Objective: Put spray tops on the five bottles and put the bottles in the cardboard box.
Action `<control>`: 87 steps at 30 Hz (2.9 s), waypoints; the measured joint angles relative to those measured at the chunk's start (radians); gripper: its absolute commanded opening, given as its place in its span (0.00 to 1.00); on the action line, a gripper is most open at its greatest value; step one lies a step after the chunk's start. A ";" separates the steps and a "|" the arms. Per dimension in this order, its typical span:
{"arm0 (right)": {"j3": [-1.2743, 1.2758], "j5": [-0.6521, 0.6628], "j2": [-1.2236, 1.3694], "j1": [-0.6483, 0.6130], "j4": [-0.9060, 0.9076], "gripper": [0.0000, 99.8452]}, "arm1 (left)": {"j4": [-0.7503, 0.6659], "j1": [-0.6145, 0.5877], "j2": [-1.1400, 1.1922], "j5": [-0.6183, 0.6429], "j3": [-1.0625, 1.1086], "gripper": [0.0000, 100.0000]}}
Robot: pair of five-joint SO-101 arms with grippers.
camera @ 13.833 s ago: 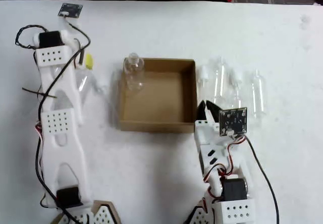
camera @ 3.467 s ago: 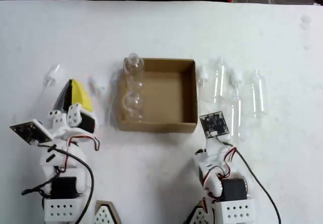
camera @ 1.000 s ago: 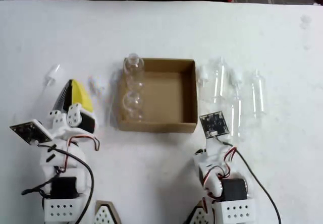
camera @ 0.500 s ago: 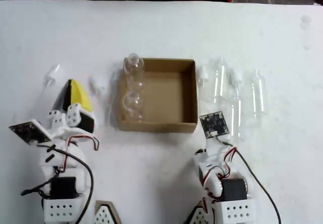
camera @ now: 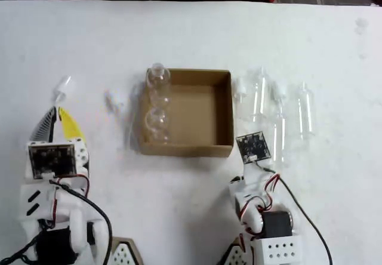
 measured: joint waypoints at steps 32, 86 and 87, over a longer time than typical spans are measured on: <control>0.000 0.000 0.000 0.005 -0.083 0.02 | -0.213 0.120 0.015 0.075 0.423 0.03; -0.015 0.126 0.000 0.465 -0.601 0.13 | -0.147 0.311 0.015 -0.068 0.425 0.03; -0.017 0.126 0.000 0.465 -0.586 0.13 | -0.147 0.313 0.015 -0.069 0.425 0.03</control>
